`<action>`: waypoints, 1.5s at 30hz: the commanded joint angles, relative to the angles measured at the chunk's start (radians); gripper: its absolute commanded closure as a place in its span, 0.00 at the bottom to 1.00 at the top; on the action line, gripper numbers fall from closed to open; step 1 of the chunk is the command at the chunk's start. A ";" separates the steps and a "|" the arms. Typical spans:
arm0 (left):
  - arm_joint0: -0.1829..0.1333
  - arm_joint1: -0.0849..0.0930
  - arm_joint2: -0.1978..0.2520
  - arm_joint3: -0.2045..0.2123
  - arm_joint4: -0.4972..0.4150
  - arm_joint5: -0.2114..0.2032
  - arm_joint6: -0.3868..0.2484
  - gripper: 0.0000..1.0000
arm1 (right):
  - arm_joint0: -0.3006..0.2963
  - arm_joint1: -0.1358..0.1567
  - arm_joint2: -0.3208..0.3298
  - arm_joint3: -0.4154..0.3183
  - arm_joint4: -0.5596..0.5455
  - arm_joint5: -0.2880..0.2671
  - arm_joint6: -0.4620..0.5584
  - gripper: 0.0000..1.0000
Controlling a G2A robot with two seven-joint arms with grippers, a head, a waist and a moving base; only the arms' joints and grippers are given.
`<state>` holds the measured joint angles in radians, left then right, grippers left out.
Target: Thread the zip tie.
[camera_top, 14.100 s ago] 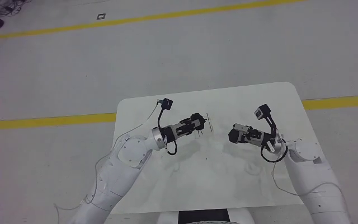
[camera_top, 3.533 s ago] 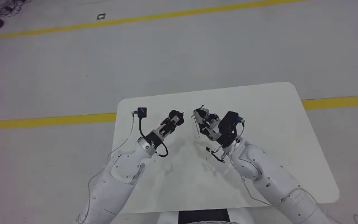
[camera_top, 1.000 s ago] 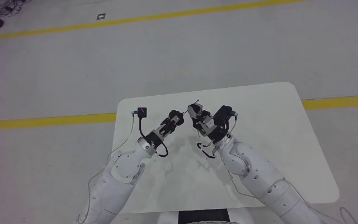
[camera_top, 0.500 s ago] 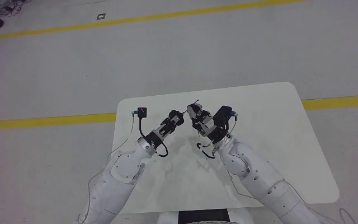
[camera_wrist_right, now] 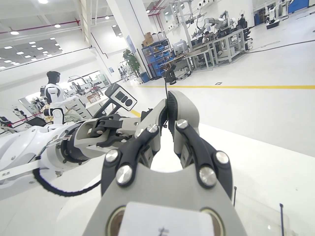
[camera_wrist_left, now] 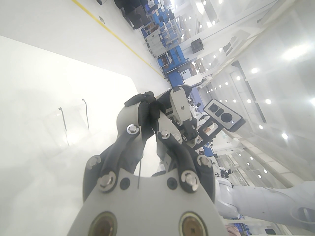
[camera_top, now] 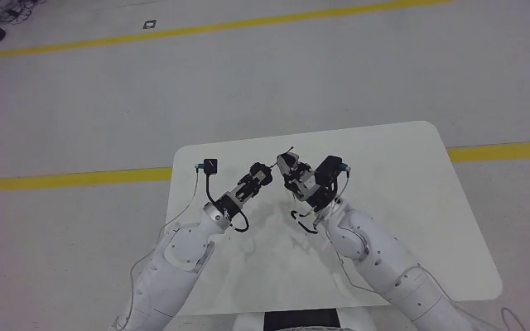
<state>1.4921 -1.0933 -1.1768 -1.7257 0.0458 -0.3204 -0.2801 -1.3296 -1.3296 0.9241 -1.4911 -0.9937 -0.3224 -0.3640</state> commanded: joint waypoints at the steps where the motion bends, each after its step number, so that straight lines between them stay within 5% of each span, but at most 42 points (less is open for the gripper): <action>1: 0.000 0.000 0.000 0.000 0.000 0.000 0.000 1.00 | 0.000 -0.001 0.001 0.002 -0.001 -0.001 0.001 1.00; 45: 0.000 0.000 0.000 0.000 0.000 0.000 0.000 1.00 | 0.002 -0.023 0.015 0.028 -0.017 -0.018 0.004 1.00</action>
<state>1.4921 -1.0933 -1.1768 -1.7257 0.0458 -0.3204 -0.2801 -1.3275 -1.3525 0.9398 -1.4641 -1.0099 -0.3400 -0.3603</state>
